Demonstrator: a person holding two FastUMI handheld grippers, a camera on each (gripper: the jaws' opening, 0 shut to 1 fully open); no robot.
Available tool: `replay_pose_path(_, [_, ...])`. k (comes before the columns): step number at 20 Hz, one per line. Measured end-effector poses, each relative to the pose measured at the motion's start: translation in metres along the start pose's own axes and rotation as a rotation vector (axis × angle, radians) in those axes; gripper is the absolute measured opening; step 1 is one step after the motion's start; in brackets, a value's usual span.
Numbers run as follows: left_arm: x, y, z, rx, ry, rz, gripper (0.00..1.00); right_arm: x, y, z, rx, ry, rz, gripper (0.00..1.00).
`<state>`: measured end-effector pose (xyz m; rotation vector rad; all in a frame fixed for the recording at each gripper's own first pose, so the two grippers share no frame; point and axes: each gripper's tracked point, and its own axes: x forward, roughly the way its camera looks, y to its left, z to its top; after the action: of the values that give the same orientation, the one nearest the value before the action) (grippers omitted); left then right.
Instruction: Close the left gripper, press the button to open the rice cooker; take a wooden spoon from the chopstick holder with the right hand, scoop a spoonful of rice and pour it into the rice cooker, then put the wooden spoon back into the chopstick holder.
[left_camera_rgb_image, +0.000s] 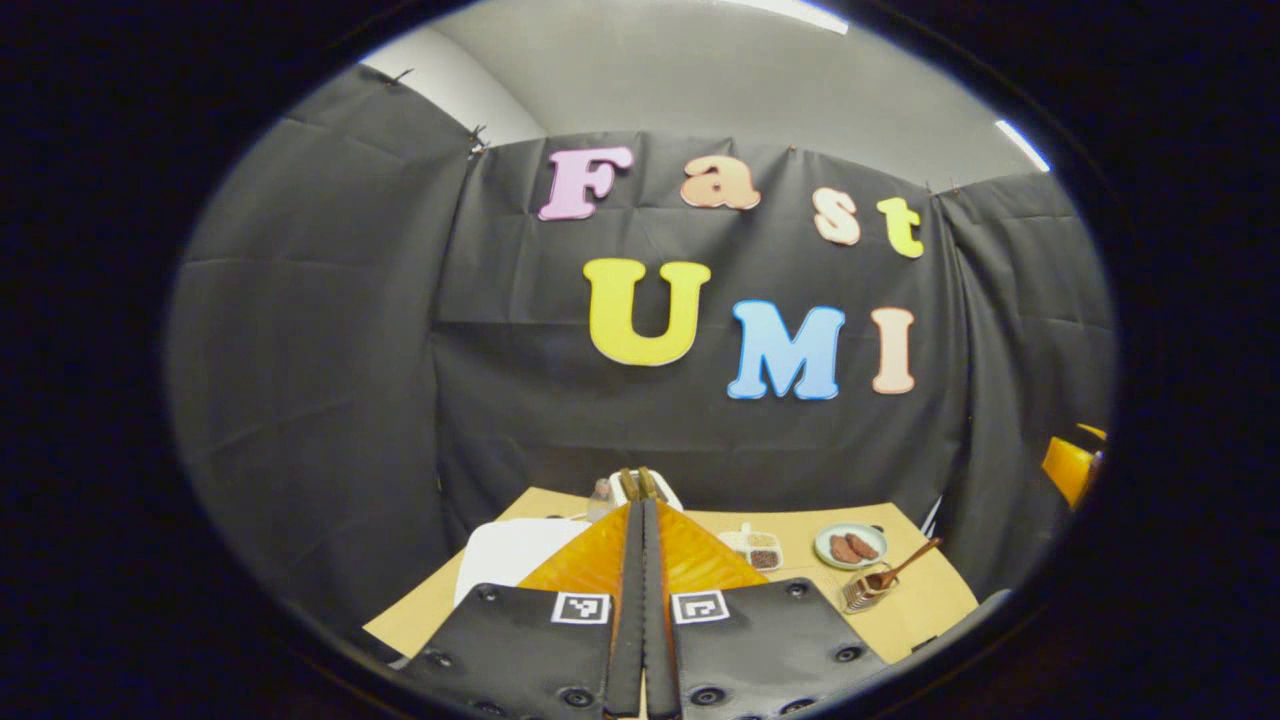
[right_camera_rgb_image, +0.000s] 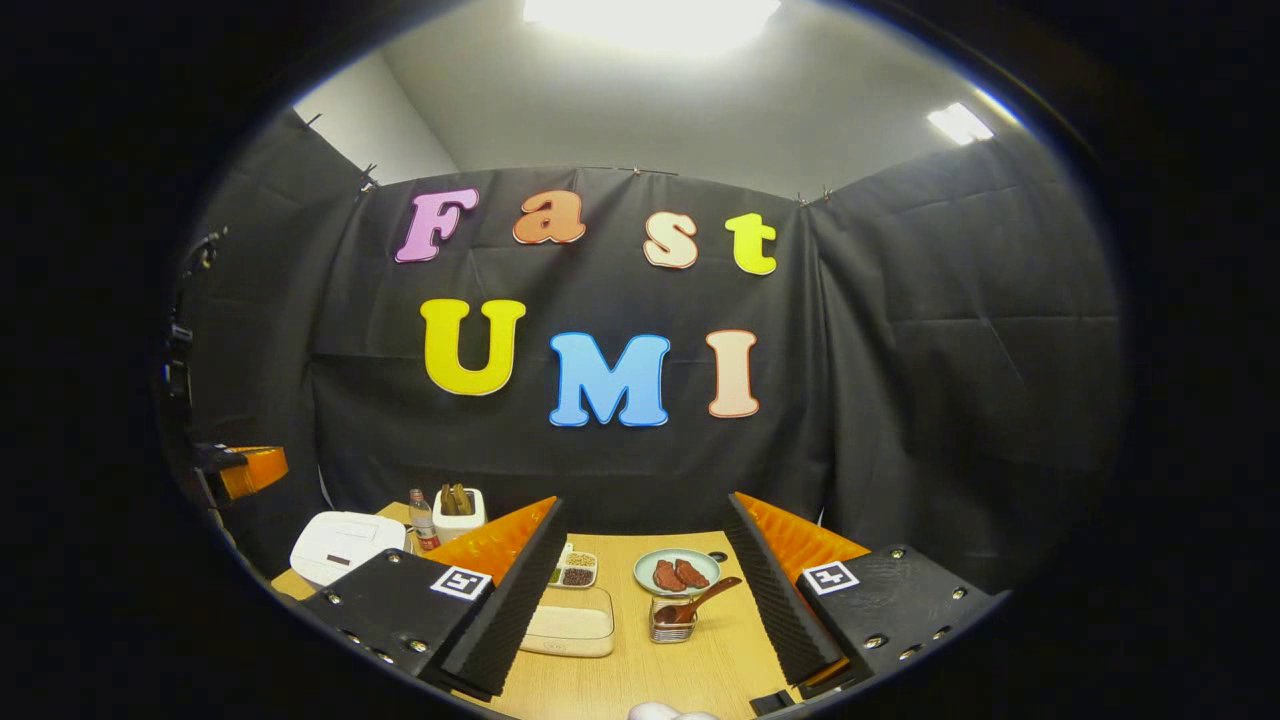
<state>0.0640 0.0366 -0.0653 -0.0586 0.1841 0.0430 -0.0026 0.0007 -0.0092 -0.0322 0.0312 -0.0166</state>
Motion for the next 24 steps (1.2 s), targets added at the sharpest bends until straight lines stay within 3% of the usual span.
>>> replay_pose_path(7, [0.110, 0.085, -0.129, -0.066, 0.226, 0.183, 0.09, 0.007, 0.007, -0.018, -0.072, 0.064, -0.002, 0.97])
replay_pose_path(11, [0.140, 0.100, -0.195, -0.070, 0.345, 0.212, 0.09, 0.011, 0.013, -0.025, -0.088, 0.095, 0.003, 0.97])
replay_pose_path(15, [0.151, 0.106, -0.219, -0.076, 0.416, 0.229, 0.09, 0.017, 0.016, -0.033, -0.086, 0.118, 0.004, 0.97])
replay_pose_path(24, [0.149, 0.105, -0.218, -0.050, 0.432, 0.241, 0.09, 0.024, 0.027, -0.041, -0.065, 0.144, 0.027, 0.98])
